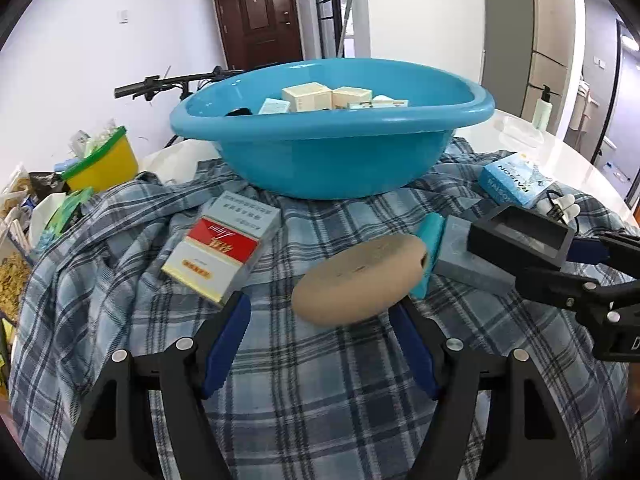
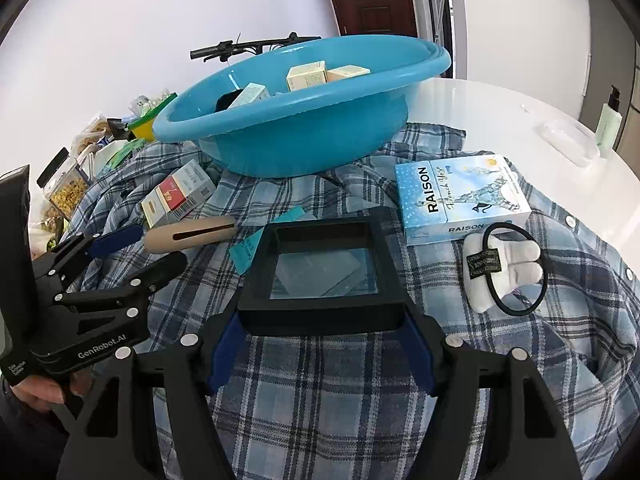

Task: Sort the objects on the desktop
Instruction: 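Grasp the black square frame with the right tool while the left tool lifts the disc, then carry the beige disc and black frame up over the basin with both tools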

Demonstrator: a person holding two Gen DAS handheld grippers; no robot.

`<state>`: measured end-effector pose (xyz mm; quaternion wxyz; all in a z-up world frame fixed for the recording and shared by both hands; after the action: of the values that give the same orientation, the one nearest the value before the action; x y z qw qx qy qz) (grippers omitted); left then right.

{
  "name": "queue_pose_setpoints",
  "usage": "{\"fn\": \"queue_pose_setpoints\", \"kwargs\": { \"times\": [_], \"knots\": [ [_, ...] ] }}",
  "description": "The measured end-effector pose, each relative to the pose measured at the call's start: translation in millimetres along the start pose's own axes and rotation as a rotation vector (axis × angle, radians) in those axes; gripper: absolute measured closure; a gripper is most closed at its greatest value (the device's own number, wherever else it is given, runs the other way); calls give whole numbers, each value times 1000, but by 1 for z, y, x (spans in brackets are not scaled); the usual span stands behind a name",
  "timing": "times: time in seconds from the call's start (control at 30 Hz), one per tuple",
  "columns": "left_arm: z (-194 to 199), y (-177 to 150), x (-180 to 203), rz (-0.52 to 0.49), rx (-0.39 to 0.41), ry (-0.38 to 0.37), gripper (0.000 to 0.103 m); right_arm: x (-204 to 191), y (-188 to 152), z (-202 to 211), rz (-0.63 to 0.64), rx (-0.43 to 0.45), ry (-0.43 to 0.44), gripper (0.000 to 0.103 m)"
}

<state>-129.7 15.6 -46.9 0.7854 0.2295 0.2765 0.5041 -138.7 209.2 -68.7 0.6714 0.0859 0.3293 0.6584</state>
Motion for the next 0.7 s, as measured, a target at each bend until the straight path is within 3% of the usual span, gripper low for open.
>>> {"fn": "queue_pose_setpoints", "kwargs": {
  "times": [0.07, 0.1, 0.13, 0.27, 0.33, 0.47, 0.7],
  "knots": [
    [-2, 3, 3, -13, 8, -9, 31, 1, 0, 0, -1, -1, 1, 35],
    [-3, 5, 5, -18, 11, -22, 40, 1, 0, 0, -3, -1, 3, 35],
    [-4, 7, 6, -20, 9, -37, 55, 1, 0, 0, -6, -1, 4, 35],
    [-8, 8, 5, 9, -16, -58, 68, 3, 0, 0, -14, 0, 3, 35],
    [-8, 6, -4, 75, -22, -79, 77, 5, 1, 1, -18, 1, 4, 35],
    [-5, -2, -22, 197, -37, -131, 83, 5, 1, 4, -19, 5, 12, 35],
    [7, -10, -24, 245, -31, -119, 83, -2, -2, 8, -6, 14, 13, 35]
  ]
}}
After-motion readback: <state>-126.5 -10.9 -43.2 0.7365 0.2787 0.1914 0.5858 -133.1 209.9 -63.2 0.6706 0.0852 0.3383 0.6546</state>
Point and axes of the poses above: each gripper's, at about its wrist camera, not at the fingertips, and z roughly against the way its jaws point, x to its right, y to its top, the point moved 1 cm from there along -z, roughly the way its jaws point, and after that the axes turned 11 degrees about -z, right-handed, at the moved point
